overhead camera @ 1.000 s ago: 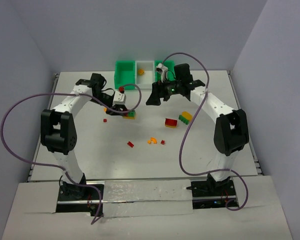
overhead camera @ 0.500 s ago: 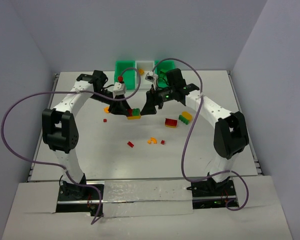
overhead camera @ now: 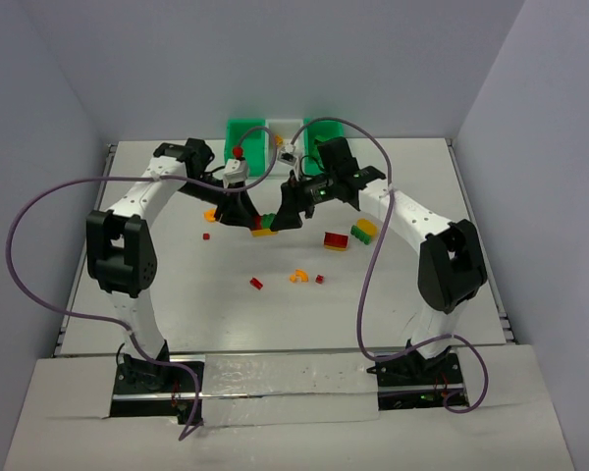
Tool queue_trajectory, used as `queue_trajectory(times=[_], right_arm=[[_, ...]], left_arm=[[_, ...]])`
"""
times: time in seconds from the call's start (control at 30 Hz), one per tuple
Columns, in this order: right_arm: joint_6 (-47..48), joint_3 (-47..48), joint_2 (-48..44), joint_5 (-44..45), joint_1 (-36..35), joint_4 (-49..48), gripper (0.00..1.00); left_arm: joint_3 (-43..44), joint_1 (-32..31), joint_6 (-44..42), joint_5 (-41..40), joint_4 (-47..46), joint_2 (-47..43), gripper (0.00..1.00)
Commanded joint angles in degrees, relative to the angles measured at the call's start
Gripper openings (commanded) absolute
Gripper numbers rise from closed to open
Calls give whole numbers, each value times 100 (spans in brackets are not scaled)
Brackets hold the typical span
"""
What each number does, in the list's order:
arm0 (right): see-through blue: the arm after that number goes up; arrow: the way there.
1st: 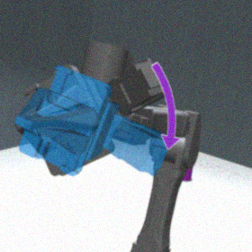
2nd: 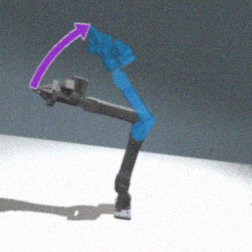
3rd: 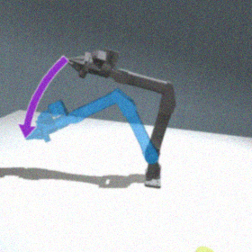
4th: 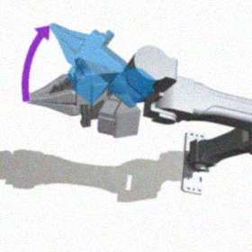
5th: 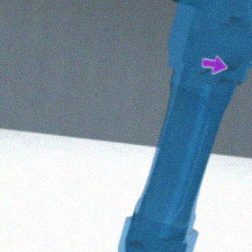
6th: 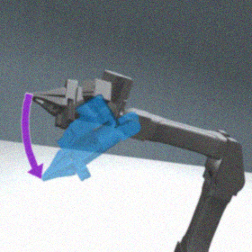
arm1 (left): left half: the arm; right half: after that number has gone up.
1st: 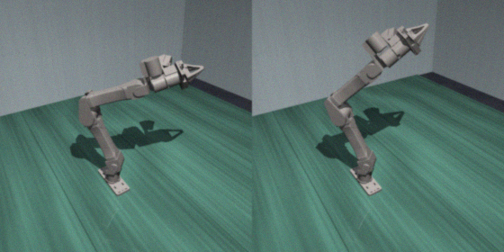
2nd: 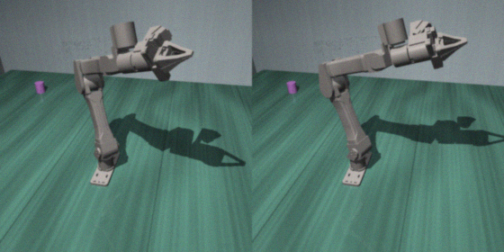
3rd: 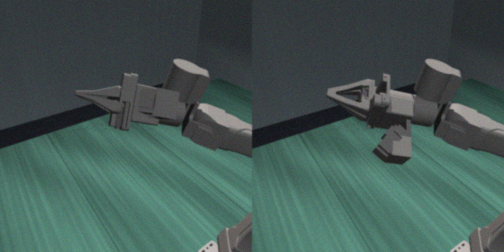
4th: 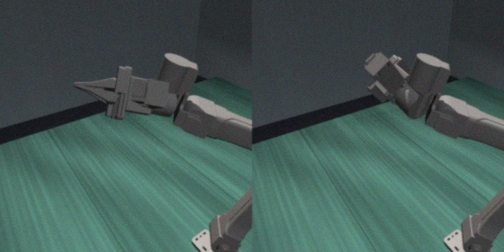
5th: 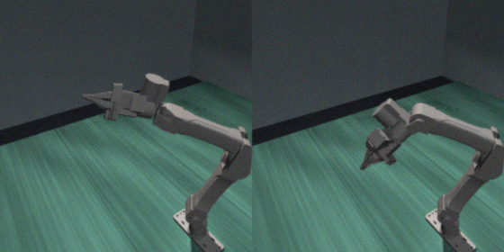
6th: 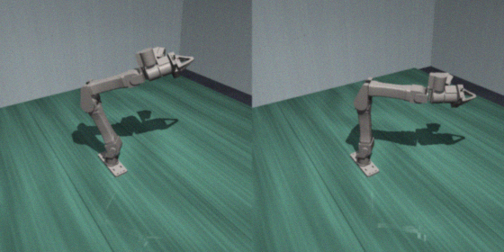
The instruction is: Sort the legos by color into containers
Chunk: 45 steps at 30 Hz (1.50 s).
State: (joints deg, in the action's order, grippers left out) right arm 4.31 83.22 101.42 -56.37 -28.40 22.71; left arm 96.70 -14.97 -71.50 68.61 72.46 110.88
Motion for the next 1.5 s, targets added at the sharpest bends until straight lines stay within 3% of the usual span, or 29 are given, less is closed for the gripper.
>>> queue_trajectory(times=[0.0, 0.13, 0.27, 0.57, 0.6, 0.73, 0.8, 1.2, 1.47], right_arm=[[-106, 193, -10, -172, -104, -220, 79], [-206, 233, 52, -169, -118, -315, 76], [-333, 228, 126, -158, -113, -475, 62], [-266, 351, 271, -123, -139, -372, 46], [-256, 361, 282, -119, -139, -355, 43], [-346, 526, 386, -236, -139, -307, 10], [-539, 553, 396, -266, -139, -455, 1], [-1590, 309, 221, -392, -34, -1584, 0], [-1416, 274, 217, 178, 431, -1525, 0]], left_arm=[[279, -56, 46, 406, 188, 65, 0], [297, -59, 31, 453, 199, 60, 0], [299, -52, 39, 521, 236, 57, 0], [355, -68, -29, 571, 325, 84, 0], [363, -68, -59, 574, 359, 92, 0], [291, -119, -234, 583, 509, 122, 0], [228, -151, -295, 583, 553, 120, 0], [-134, -296, -400, 706, 559, 65, 0], [-77, -270, -262, 706, 515, 48, 0]])
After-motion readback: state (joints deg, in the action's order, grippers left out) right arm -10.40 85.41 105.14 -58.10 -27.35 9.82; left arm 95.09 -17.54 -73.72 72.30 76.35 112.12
